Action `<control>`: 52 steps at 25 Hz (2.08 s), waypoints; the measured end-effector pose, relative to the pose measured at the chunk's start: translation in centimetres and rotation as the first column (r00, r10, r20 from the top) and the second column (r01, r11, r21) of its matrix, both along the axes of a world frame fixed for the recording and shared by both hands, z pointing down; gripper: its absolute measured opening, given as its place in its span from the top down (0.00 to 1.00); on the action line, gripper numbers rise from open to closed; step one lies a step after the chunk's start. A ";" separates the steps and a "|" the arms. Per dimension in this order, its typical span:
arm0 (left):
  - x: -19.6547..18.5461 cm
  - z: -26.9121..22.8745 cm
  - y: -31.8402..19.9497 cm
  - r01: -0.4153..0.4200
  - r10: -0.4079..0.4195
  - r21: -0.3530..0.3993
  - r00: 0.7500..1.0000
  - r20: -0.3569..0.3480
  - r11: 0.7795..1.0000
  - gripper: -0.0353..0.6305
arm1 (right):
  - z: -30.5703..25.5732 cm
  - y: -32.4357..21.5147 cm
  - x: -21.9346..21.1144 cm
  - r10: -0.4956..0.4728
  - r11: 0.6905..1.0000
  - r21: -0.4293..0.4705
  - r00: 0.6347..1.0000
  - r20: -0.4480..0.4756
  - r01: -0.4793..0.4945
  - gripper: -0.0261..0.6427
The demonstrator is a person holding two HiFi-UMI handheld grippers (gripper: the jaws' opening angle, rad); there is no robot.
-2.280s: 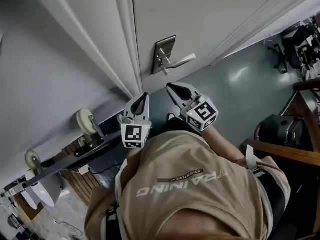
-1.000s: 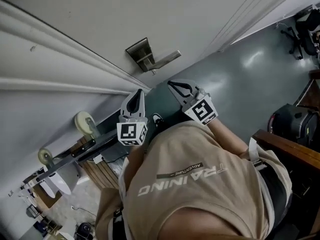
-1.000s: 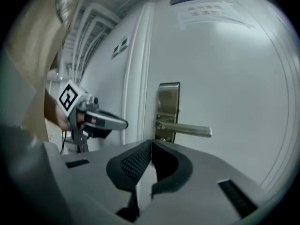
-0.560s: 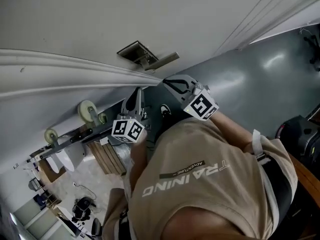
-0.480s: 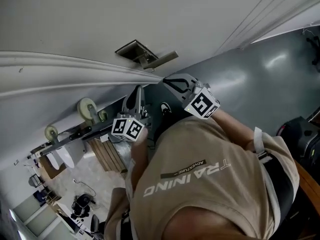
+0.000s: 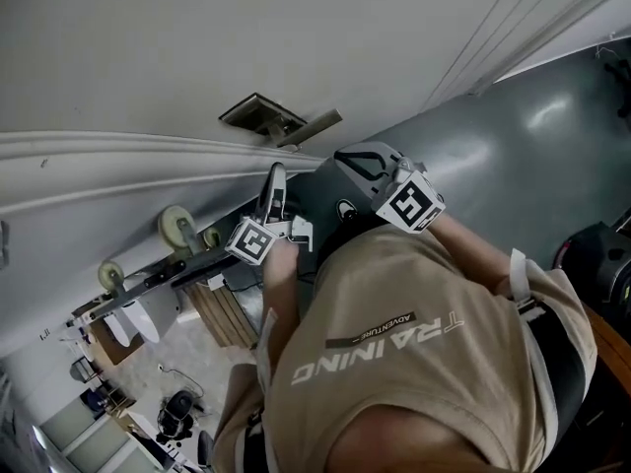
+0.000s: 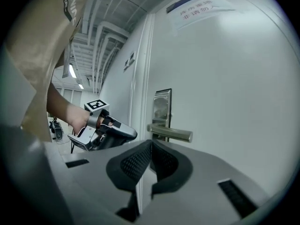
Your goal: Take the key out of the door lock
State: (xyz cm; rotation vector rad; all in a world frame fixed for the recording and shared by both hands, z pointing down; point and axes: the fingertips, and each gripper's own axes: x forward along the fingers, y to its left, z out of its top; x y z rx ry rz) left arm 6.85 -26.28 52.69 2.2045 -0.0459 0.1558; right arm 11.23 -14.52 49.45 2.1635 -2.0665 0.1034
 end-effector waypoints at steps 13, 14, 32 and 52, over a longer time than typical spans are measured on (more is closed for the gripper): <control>2.9 2.8 0.4 -0.167 0.167 -0.332 0.986 -0.029 0.928 0.93 | -2.0 -0.9 1.9 0.140 0.990 0.010 0.990 -0.037 -0.139 0.94; 3.2 2.8 0.4 -0.179 0.175 -0.355 0.984 -0.044 0.918 0.93 | -2.1 -1.1 2.0 0.137 0.991 0.007 0.990 -0.044 -0.137 0.94; 6.8 4.0 0.2 -0.200 0.190 -0.525 0.979 -0.073 0.827 0.91 | -2.9 -2.0 3.8 0.181 0.983 0.019 0.982 -0.062 -0.180 0.94; 6.7 3.9 0.2 -0.208 0.159 -0.568 0.978 -0.135 0.797 0.91 | -3.7 -3.9 4.5 0.071 0.997 0.018 0.993 -0.091 -0.069 0.94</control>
